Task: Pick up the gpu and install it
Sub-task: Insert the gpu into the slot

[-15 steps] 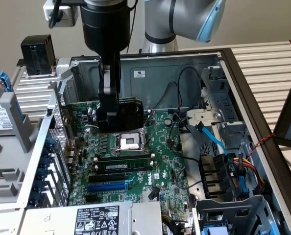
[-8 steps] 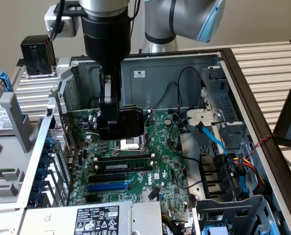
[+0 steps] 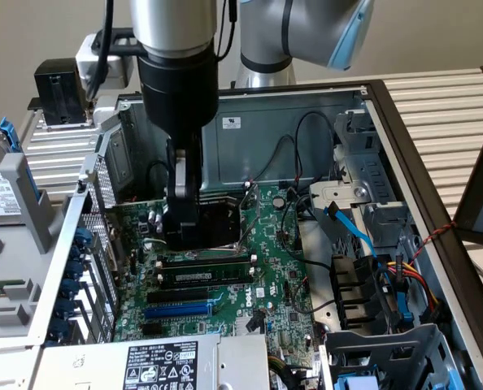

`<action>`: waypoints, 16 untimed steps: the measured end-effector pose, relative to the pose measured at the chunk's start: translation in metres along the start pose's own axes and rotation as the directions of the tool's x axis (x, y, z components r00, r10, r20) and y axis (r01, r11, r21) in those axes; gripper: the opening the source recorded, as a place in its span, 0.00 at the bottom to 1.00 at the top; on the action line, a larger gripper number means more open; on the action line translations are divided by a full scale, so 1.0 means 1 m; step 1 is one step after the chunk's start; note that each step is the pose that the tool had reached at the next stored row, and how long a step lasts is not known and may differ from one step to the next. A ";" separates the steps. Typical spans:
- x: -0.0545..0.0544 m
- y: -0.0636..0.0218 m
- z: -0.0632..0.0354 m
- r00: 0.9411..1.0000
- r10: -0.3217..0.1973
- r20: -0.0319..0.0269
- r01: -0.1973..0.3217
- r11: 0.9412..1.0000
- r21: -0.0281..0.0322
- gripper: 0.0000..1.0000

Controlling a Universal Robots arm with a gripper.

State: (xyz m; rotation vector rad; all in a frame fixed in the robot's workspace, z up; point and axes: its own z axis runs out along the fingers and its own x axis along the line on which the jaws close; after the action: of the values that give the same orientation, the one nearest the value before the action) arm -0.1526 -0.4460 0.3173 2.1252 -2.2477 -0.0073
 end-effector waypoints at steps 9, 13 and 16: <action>0.004 0.0027 0.0154 1.000 0.002 0.007 -0.002 1.000 0.000 0.28; 0.004 0.0027 0.0221 1.000 0.005 0.009 -0.005 1.000 -0.001 0.28; 0.006 0.0030 0.0259 1.000 0.006 0.012 -0.006 1.000 -0.001 0.28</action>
State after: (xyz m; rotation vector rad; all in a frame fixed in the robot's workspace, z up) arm -0.1568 -0.4521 0.2917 2.1240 -2.2597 -0.0215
